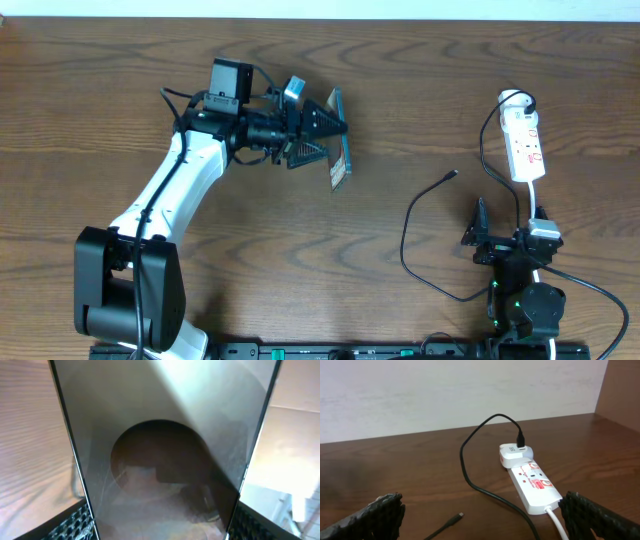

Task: Plug charger to phone and switch on socket
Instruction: 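Lift the phone with the left gripper and tilt it upright, then move the right gripper toward the phone held by the left gripper, then close the right gripper on the phone's lower edge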

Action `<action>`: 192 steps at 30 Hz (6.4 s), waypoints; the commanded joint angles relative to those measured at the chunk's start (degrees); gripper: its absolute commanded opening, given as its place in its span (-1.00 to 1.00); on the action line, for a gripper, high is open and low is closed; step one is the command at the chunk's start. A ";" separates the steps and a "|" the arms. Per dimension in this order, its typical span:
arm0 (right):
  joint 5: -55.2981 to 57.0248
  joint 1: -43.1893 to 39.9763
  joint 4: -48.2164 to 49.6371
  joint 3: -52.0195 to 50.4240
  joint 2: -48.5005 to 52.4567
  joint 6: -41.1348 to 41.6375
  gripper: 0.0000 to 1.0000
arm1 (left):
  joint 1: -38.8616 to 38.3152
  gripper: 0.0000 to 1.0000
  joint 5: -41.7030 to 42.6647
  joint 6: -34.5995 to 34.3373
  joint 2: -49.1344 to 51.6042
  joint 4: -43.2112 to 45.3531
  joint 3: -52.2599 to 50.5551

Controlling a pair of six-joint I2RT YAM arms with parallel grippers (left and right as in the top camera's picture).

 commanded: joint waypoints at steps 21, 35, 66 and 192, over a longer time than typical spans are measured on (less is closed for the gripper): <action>0.09 0.13 -0.17 -0.09 -0.55 -0.50 0.99 | 1.33 0.12 9.73 -18.97 -1.42 5.68 0.37; 0.07 0.13 -0.17 -0.09 -0.55 -0.50 0.99 | 1.60 0.11 9.70 -21.11 -1.42 6.08 0.37; 0.09 0.13 -0.17 -0.09 -0.55 -0.50 0.99 | 1.53 -0.03 11.02 -21.24 -1.44 7.52 0.37; 41.24 59.69 19.37 43.78 70.31 15.82 0.23 | 1.53 -0.03 8.00 -24.22 -1.44 8.81 0.37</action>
